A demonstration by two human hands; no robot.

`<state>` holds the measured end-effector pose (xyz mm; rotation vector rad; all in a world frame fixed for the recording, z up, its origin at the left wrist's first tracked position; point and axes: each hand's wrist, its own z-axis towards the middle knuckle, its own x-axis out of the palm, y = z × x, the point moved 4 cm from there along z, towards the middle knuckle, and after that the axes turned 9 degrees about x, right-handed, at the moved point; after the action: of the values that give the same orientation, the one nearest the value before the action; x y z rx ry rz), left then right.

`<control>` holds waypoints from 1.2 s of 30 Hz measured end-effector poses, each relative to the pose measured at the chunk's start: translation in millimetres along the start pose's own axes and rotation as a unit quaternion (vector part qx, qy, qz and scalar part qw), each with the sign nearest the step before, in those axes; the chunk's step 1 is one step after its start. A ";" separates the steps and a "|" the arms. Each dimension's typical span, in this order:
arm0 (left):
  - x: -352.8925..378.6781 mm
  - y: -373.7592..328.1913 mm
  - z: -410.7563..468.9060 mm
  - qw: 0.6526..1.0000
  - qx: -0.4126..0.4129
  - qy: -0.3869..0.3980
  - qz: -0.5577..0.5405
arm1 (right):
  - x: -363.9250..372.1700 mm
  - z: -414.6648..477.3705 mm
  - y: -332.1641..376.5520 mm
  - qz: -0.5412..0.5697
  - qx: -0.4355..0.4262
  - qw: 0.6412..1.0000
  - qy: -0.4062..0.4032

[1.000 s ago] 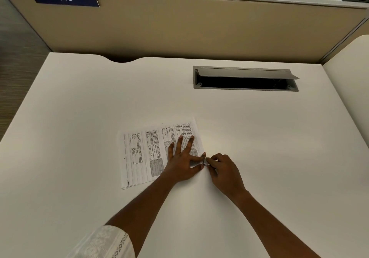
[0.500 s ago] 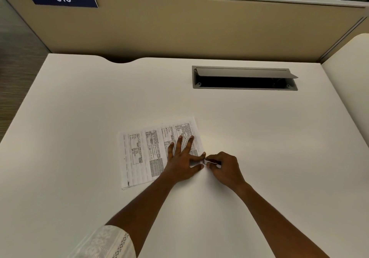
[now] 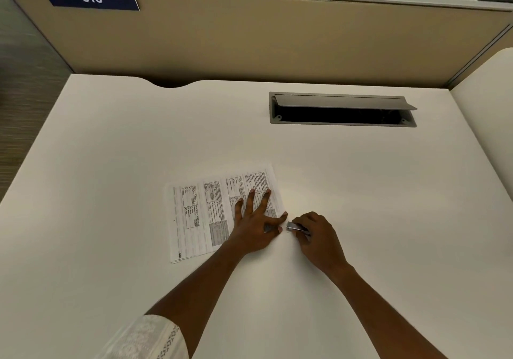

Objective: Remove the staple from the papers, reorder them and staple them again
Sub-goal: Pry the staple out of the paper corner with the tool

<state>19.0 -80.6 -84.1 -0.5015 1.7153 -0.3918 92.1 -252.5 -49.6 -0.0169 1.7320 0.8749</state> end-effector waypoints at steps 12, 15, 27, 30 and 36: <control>-1.0 -1.8 -1.0 0.999 0.008 0.012 0.045 | 1.6 3.6 7.0 0.046 0.016 0.999 0.000; -2.5 -1.8 -0.4 0.999 0.005 0.026 0.033 | 0.4 6.8 6.3 0.070 0.026 0.997 0.006; -5.2 -4.9 1.1 1.000 -0.005 0.027 0.005 | 3.2 20.3 -4.8 0.103 0.089 0.989 0.050; -6.5 -5.9 0.4 1.000 -0.001 0.025 -0.001 | 2.7 18.4 -1.8 0.105 0.072 0.991 0.050; -6.1 -4.7 0.3 1.000 0.000 0.031 0.004 | -3.4 14.1 -6.4 0.119 0.068 0.990 0.029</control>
<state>20.9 -81.3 -76.6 -0.4872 1.7753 -0.4062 107.7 -250.7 -51.4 0.2625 1.8720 0.9338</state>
